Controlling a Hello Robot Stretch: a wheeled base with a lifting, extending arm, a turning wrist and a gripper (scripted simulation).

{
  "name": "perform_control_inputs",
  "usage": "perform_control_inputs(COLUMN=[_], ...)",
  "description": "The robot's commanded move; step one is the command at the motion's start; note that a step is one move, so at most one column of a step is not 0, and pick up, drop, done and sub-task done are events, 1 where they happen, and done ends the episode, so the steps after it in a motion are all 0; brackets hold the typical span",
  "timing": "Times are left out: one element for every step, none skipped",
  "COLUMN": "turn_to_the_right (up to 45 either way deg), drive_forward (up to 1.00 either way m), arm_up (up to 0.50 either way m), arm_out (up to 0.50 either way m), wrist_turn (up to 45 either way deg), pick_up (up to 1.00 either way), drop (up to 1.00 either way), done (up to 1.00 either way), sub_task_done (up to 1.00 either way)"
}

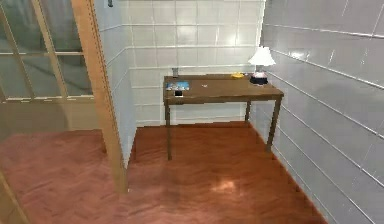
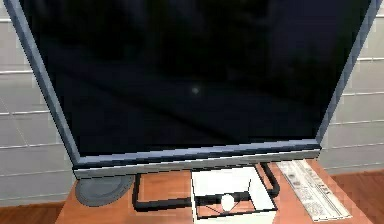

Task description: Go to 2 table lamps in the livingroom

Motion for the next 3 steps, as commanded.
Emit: perform_control_inputs(turn_to_the_right=[-3.0, 0.0, 12.0], drive_forward=[0.00, 0.65, 0.00], arm_up=[0.00, 0.00, 0.00], arm_out=[0.00, 0.00, 0.00], wrist_turn=[0.0, 0.0, 0.0], pick_up=[0.00, 0.00, 0.00], drop=[0.00, 0.00, 0.00], done=[0.00, 0.00, 0.00], sub_task_done=[0.00, 0.00, 0.00])
